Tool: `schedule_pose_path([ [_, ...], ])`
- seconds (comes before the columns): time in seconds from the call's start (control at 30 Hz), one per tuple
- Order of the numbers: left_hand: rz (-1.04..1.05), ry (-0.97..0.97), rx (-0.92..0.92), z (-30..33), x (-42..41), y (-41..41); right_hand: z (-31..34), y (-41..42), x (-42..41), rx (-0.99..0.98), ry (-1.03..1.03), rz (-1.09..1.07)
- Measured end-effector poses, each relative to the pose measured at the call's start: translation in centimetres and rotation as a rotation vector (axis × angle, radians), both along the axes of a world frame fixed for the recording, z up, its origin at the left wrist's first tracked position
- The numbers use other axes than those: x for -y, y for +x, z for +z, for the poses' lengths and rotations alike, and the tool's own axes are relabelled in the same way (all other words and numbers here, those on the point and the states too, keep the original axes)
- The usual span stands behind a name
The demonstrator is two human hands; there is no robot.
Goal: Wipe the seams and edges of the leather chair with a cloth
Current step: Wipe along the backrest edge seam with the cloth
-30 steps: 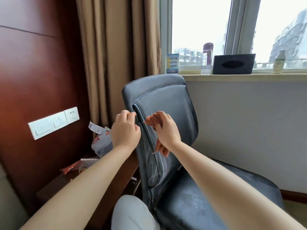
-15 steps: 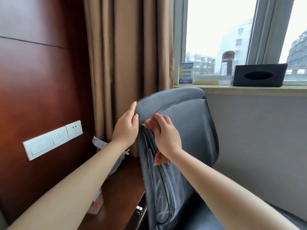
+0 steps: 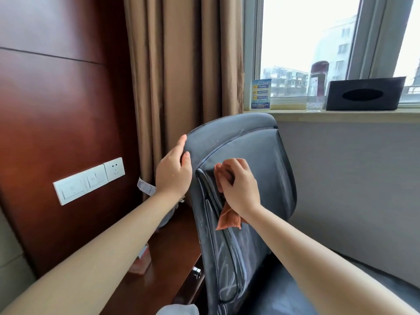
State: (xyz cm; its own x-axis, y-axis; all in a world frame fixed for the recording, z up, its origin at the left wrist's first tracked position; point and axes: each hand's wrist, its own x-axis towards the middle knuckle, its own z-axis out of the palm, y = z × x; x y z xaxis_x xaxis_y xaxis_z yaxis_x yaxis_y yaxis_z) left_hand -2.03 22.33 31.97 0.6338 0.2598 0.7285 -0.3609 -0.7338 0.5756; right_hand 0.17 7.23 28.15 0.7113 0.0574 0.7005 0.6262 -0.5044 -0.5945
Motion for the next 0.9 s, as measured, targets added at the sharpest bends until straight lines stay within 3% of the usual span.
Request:
schedule_pose_path([
  [0.17, 0.097, 0.308, 0.125, 0.1, -0.3, -3.0, 0.4, -1.9, 0.8, 0.084, -0.033, 0.101],
  [0.27, 0.023, 0.572, 0.183, 1.6, -0.6, -3.4, 1.0, -2.8, 0.5, 0.147, -0.046, 0.153],
  [0.4, -0.079, 0.819, 0.121, 3.7, -0.5, -3.6, 1.2, -3.6, 0.1, 0.222, -0.044, 0.200],
  [0.57, -0.057, 0.807, 0.112, 3.5, -0.3, -4.0, -0.1, -4.0, 0.1, 0.344, -0.132, 0.229],
  [0.8, -0.008, 0.949, 0.106, 4.2, -0.4, -3.8, -0.5, -3.9, 0.4, 0.374, -0.064, 0.280],
  [0.9, -0.009, 0.907, 0.049, 4.6, -0.4, -3.8, -0.1, -3.4, -0.1, 0.428, -0.087, 0.291],
])
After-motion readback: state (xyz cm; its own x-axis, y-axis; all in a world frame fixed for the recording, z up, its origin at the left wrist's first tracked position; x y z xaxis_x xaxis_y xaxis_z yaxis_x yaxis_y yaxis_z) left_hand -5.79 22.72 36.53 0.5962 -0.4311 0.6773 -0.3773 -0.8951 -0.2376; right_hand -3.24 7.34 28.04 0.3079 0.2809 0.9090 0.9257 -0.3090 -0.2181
